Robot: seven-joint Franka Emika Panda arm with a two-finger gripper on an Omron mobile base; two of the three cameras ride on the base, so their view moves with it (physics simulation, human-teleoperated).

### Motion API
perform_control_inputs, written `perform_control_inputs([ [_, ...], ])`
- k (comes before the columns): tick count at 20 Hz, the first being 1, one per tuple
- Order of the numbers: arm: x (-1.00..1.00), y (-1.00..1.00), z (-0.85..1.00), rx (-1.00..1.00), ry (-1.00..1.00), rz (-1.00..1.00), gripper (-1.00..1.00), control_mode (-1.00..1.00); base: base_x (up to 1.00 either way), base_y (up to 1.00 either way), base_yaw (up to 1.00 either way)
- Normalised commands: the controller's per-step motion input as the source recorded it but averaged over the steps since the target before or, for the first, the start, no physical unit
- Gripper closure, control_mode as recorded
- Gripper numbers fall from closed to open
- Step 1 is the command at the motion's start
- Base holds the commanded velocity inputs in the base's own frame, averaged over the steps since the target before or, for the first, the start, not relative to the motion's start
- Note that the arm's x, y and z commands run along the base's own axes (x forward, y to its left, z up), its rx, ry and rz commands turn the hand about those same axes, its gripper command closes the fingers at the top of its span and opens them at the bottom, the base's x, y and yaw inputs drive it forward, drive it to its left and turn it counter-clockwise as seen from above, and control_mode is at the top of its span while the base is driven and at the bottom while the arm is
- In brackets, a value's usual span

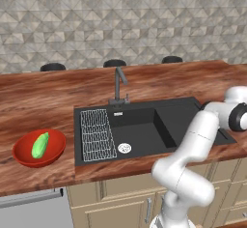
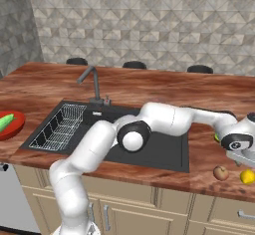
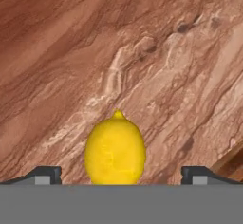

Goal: There is a mixed pile of frozen fruits and vegetables on the counter. Locate all the frozen vegetables and place the items in a bowl on the counter. Take all the frozen fruits and defrost them in a running sink.

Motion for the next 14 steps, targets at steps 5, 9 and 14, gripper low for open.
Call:
perform_control_inputs([
  [5, -0.03, -0.21, -0.36, 0.04, 0.06, -0.01, -1.00, -1.00, 0.00, 0.00, 0.00],
  [9, -0.25, -0.27, -0.43, 0.10, 0.02, -0.06, -1.00, -1.00, 0.00, 0.00, 0.00],
  [14, -0.08, -0.08, -0.21, 0.06, 0.01, -0.03, 1.00, -1.00, 0.00, 0.00, 0.00],
])
